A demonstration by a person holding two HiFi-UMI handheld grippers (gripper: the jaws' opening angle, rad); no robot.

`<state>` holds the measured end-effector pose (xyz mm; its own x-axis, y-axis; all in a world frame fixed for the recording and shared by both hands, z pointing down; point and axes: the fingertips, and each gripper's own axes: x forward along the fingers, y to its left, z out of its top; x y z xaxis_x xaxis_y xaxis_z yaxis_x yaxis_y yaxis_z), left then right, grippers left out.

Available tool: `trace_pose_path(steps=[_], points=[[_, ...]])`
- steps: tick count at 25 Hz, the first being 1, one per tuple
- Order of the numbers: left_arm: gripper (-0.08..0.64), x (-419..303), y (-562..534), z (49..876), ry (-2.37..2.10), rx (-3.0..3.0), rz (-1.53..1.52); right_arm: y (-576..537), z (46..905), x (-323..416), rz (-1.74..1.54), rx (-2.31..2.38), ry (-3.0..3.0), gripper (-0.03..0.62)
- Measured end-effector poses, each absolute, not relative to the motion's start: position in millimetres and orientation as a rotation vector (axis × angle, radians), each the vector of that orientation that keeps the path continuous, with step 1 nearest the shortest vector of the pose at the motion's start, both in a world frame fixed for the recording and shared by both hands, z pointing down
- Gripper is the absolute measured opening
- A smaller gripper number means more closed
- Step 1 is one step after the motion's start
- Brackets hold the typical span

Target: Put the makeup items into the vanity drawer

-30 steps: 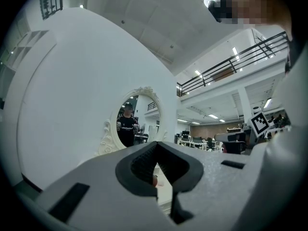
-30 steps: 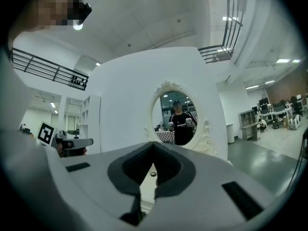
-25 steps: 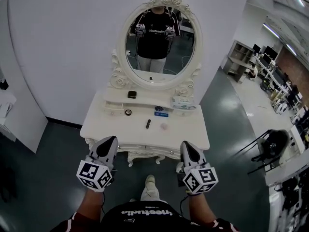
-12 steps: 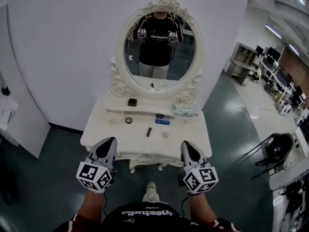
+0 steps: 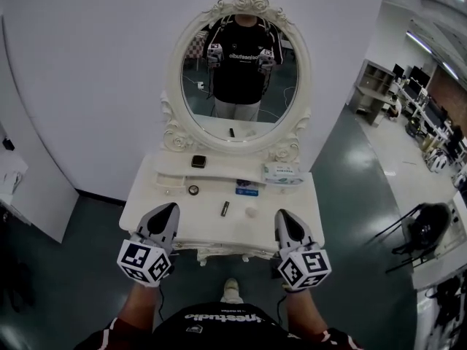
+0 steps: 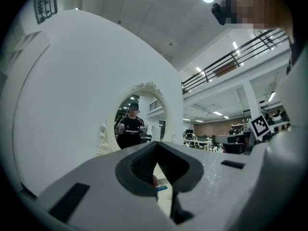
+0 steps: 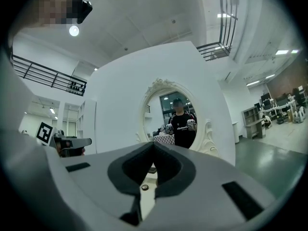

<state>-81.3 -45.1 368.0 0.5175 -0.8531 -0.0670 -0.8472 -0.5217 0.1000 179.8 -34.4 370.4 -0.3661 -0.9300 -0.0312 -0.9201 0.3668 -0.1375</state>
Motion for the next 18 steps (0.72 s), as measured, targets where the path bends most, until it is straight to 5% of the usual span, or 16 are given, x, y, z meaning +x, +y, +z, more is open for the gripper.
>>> trace_pose_path(steps=[18], points=[[0.005, -33.0, -150.9, 358.7, -1.579, 2.674, -0.172, -154.4, 361.9, 212.2, -0.118, -1.614, 2.581, 0.003]])
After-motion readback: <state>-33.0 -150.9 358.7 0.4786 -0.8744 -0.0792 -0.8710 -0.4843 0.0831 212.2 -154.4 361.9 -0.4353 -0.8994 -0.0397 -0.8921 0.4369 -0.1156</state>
